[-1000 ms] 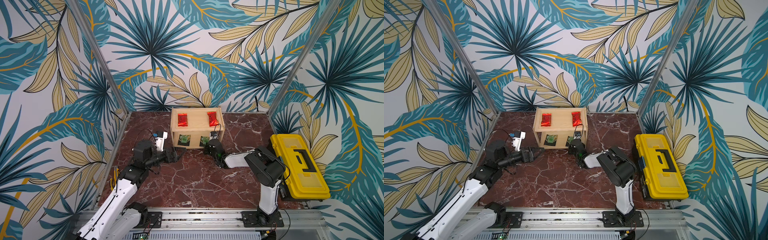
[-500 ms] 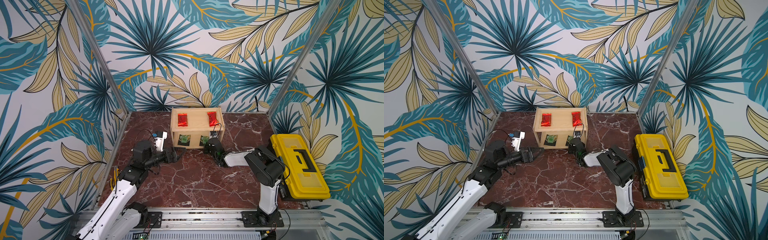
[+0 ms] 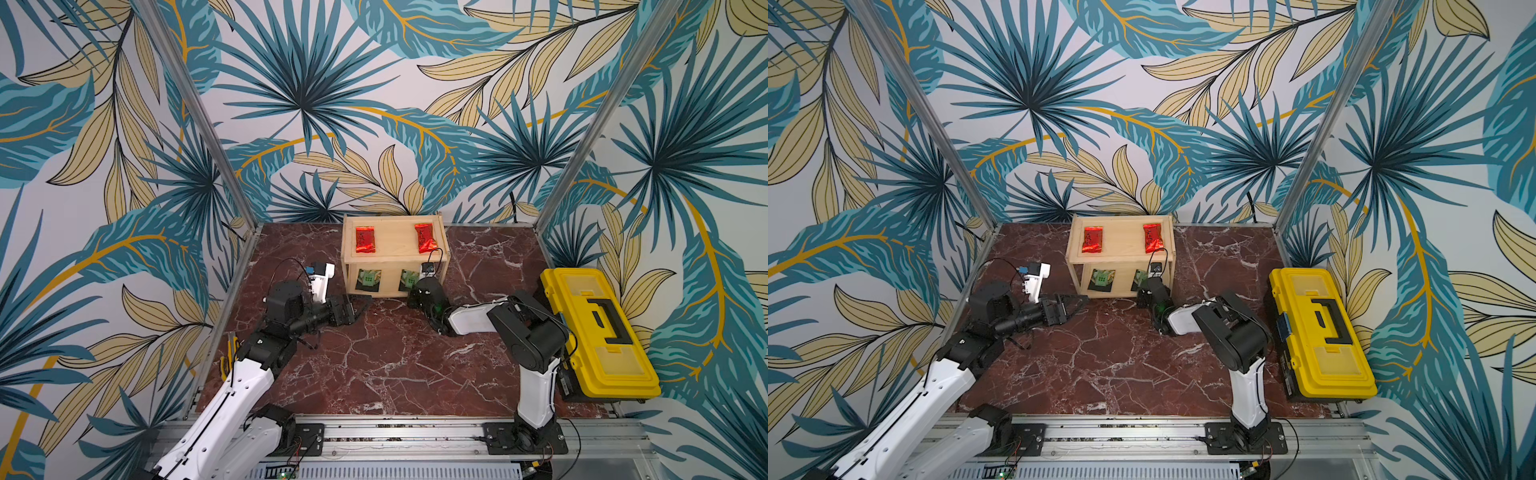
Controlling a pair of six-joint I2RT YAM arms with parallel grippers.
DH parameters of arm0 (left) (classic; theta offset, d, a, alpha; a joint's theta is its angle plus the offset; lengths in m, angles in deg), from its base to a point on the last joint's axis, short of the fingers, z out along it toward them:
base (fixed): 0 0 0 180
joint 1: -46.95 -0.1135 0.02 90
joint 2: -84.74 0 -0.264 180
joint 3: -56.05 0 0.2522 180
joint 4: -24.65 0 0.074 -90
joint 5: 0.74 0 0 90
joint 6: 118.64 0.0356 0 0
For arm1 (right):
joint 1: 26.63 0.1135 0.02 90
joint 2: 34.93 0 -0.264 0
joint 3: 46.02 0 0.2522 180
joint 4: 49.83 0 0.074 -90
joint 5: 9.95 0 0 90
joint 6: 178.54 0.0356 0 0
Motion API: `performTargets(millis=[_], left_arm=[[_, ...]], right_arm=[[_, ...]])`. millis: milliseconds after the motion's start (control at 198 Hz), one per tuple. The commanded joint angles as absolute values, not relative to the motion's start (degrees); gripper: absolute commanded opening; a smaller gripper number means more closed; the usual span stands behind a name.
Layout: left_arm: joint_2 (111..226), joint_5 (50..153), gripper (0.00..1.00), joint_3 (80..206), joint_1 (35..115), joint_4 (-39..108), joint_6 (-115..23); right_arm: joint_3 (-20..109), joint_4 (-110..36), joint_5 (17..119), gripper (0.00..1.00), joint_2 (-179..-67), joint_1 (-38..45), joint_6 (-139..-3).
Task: Place the tea bags on the shelf by color
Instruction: Place the tea bag on the shelf, then reset both arms
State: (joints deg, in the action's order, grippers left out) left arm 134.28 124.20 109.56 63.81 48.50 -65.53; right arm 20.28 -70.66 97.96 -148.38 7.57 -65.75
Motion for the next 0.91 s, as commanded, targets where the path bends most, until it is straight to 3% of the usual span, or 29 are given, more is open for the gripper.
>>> performTargets(millis=[0,620,736,872,902], left_arm=[[134.56,124.66,1.0,108.73,63.4,47.94,-65.24],[134.64,120.25,1.0,110.23,63.39,49.98,-63.18],[132.22,112.11,1.0,111.11,63.39,55.47,-60.72],[127.64,95.59,1.0,110.15,63.43,56.64,-60.27],[126.36,90.25,1.0,108.48,63.5,55.4,-60.2]], right_arm=[[17.82,-72.85,96.66,0.11,-146.76,7.66,-66.72],[7.86,-77.46,95.48,0.15,-134.98,11.07,-67.73],[1.94,-72.02,99.95,0.25,-124.79,15.56,-67.62],[-5.38,-62.52,106.96,0.38,-108.02,18.55,-64.53],[-6.89,-61.48,107.42,0.49,-103.71,18.54,-65.03]])
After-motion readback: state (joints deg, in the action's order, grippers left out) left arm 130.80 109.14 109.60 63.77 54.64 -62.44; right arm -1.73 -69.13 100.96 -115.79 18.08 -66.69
